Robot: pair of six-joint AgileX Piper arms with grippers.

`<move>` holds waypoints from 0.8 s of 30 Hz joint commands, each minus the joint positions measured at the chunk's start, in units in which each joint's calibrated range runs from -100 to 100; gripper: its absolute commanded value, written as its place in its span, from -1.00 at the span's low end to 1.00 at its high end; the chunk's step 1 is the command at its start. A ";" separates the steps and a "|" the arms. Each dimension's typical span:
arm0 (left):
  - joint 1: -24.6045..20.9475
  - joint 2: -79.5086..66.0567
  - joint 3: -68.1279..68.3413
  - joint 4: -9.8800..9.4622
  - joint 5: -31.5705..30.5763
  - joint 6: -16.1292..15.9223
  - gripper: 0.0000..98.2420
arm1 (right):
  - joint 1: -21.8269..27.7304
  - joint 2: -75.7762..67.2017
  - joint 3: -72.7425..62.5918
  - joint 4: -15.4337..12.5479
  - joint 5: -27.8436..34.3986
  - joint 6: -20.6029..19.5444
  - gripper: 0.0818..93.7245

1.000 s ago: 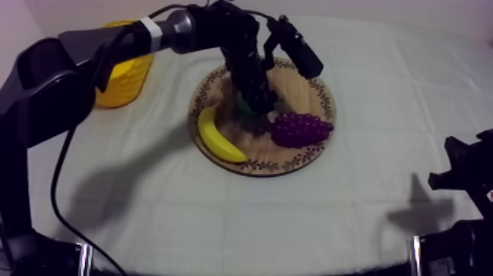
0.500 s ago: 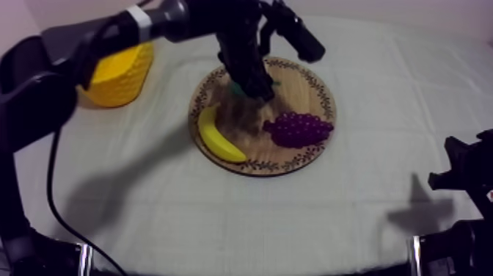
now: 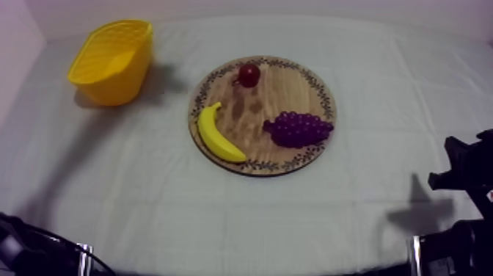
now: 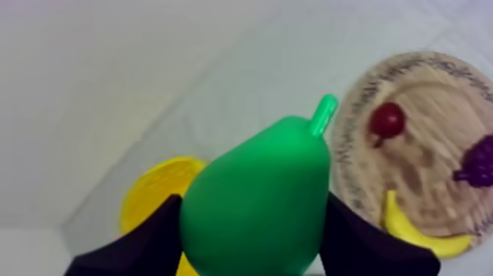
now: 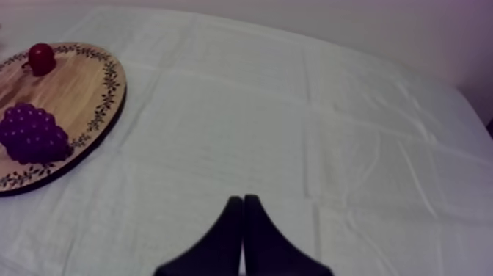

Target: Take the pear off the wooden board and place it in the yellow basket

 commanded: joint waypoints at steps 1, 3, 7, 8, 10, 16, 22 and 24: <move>-5.18 -2.31 1.13 0.05 -0.87 -0.57 0.14 | -0.01 -0.02 0.04 0.00 0.00 0.02 -0.99; -7.74 -2.52 2.57 0.10 -1.92 -1.06 0.14 | -0.01 -0.02 0.04 0.00 0.00 0.02 -0.99; -11.65 -0.79 5.04 0.24 -4.24 -1.67 0.15 | -0.01 -0.02 0.04 0.00 0.00 0.02 -0.99; -12.39 0.03 5.50 0.37 -4.86 -1.76 0.15 | -0.01 -0.02 0.04 0.00 0.00 0.02 -0.99; -13.64 2.08 6.19 0.74 -6.02 -1.84 0.15 | -0.01 -0.02 0.04 0.00 0.00 0.02 -0.99; -15.44 9.67 7.63 2.22 -9.52 -1.54 0.14 | -0.01 -0.02 0.04 0.00 0.00 0.02 -0.99; -16.22 16.52 10.21 4.24 -14.00 -0.74 0.15 | -0.01 -0.02 0.04 0.00 0.00 0.02 -0.99; -16.38 18.53 11.07 4.87 -15.42 -0.47 0.16 | -0.01 -0.02 0.04 0.00 0.00 0.02 -0.99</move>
